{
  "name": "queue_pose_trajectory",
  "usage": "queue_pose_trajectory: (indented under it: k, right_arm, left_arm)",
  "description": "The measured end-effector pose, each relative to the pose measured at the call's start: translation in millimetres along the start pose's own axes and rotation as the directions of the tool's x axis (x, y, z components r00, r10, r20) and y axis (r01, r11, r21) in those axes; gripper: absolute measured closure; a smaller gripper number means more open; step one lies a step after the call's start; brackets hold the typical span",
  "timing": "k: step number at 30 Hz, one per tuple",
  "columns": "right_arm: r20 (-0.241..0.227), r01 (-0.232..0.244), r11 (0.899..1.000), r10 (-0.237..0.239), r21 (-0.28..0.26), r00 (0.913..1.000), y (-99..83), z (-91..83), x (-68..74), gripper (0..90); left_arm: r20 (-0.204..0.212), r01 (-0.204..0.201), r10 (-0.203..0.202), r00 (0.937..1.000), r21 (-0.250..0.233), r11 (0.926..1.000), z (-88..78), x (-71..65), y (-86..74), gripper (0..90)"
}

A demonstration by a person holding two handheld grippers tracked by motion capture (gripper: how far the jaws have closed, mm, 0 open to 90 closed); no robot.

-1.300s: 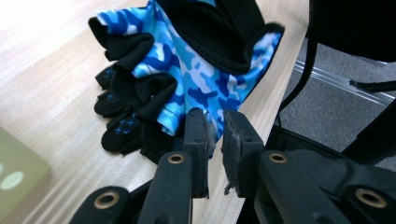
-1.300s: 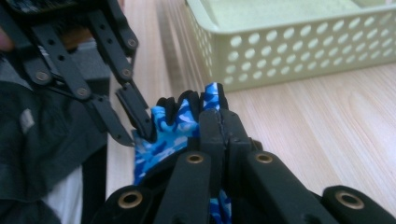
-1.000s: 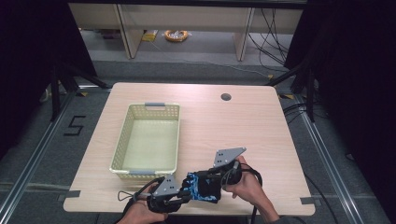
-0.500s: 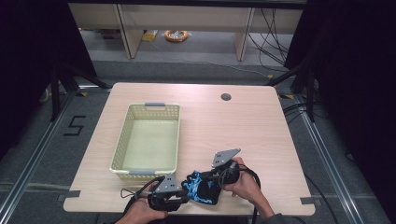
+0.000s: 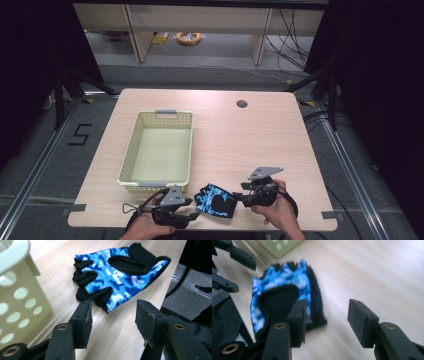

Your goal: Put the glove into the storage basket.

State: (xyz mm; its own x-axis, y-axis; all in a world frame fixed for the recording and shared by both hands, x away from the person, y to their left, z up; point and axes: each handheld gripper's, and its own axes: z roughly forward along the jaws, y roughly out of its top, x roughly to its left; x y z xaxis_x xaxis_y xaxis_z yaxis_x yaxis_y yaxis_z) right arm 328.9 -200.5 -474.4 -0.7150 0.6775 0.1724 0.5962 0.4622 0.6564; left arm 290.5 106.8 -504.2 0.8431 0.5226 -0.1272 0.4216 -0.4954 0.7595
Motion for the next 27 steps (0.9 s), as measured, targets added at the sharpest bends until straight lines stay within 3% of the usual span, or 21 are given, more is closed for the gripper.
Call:
queue_pose_trajectory:
  k: [1, 2, 4, 7, 8, 10, 11, 13, 14, 15, 17, 18, 19, 22, 24, 27]
  right_arm:
    - [-0.003, -0.047, 0.999, 0.047, 0.003, 0.9989, -6.0, -1.2, 0.9, 49.3]
    - [-0.008, -0.059, 0.998, 0.060, 0.016, 0.9982, -8.7, -3.1, 1.1, 48.9]
    - [-0.006, -0.096, 0.995, 0.096, 0.020, 0.9953, -16.0, -4.3, 2.9, 48.0]
    - [-0.034, -0.116, 0.993, 0.116, -0.009, 0.9927, -22.6, -2.2, 5.0, 44.7]
    - [-0.044, -0.136, 0.991, 0.136, -0.011, 0.9898, -22.9, -1.3, 5.2, 44.2]
    - [-0.058, -0.147, 0.989, 0.146, -0.001, 0.9875, -21.1, 0.6, 3.8, 43.7]
    - [-0.061, -0.137, 0.990, 0.138, 0.025, 0.9885, -19.5, 1.8, 2.6, 43.2]
    - [-0.066, -0.144, 0.990, 0.143, 0.000, 0.9875, -17.2, 6.0, 2.9, 44.1]
    - [-0.079, -0.139, 0.990, 0.140, 0.014, 0.9870, -15.8, 6.1, 2.6, 45.1]
    - [-0.075, -0.114, 0.993, 0.114, 0.004, 0.9906, -14.4, 8.6, 2.8, 45.8]
    - [-0.034, -0.075, 0.997, 0.076, 0.037, 0.9965, -12.3, 11.6, 4.9, 44.3]
    - [-0.024, -0.089, 0.995, 0.091, 0.054, 0.9956, -12.2, 14.8, 5.7, 43.6]
    - [-0.031, -0.082, 0.995, 0.083, 0.058, 0.9960, -11.6, 15.7, 5.2, 43.2]
    - [-0.033, -0.066, 0.996, 0.068, 0.061, 0.9971, -10.2, 21.3, 4.2, 43.2]
    - [-0.031, -0.031, 0.995, 0.035, 0.094, 0.9989, -8.5, 24.4, 5.1, 43.0]
    - [-0.040, 0.005, 0.994, -0.001, 0.112, 0.9992, -5.8, 27.6, 4.2, 48.2]
  left_arm:
    - [0.003, 0.014, -0.014, 0.9999, -0.004, 0.9999, 0.3, -0.2, 0.0, 45.1]
    - [0.006, 0.039, -0.039, 0.9992, -0.010, 0.9992, 1.1, -1.2, -0.1, 44.8]
    - [0.009, 0.045, -0.044, 0.9990, -0.008, 0.9990, 2.1, -0.7, 0.5, 43.5]
    - [0.016, 0.043, -0.043, 0.9989, 0.003, 0.9991, 4.8, -0.3, 1.5, 42.6]
    - [0.011, 0.024, -0.025, 0.9996, 0.013, 0.9996, 6.3, 0.7, 2.6, 42.2]
    - [0.018, 0.052, -0.052, 0.9985, 0.007, 0.9986, 10.1, -1.4, 3.9, 41.2]
    - [0.025, 0.038, -0.039, 0.9989, 0.014, 0.9992, 11.3, -1.1, 5.3, 41.2]
    - [0.033, 0.039, -0.039, 0.9987, 0.019, 0.9991, 15.0, -2.8, 7.2, 41.0]
    - [0.035, 0.038, -0.039, 0.9986, 0.016, 0.9991, 17.2, -3.6, 7.6, 41.0]
    - [0.035, 0.033, -0.034, 0.9988, 0.024, 0.9992, 18.4, -3.8, 8.0, 41.1]
    - [0.034, 0.038, -0.039, 0.9987, 0.032, 0.9988, 21.8, -5.2, 8.6, 41.7]
    - [0.032, 0.020, -0.021, 0.9993, 0.035, 0.9992, 23.5, -4.9, 9.2, 41.7]
    - [0.029, 0.045, -0.046, 0.9985, 0.039, 0.9982, 25.0, -6.8, 9.0, 41.7]
    - [0.017, -0.001, 0.000, 0.9998, 0.062, 0.9981, 29.2, -7.8, 9.2, 42.4]
    - [0.001, -0.024, 0.024, 0.9997, 0.079, 0.9966, 29.6, -9.0, 10.6, 43.9]
    - [-0.026, -0.041, 0.043, 0.9987, 0.081, 0.9959, 30.1, -10.3, 10.5, 49.7]
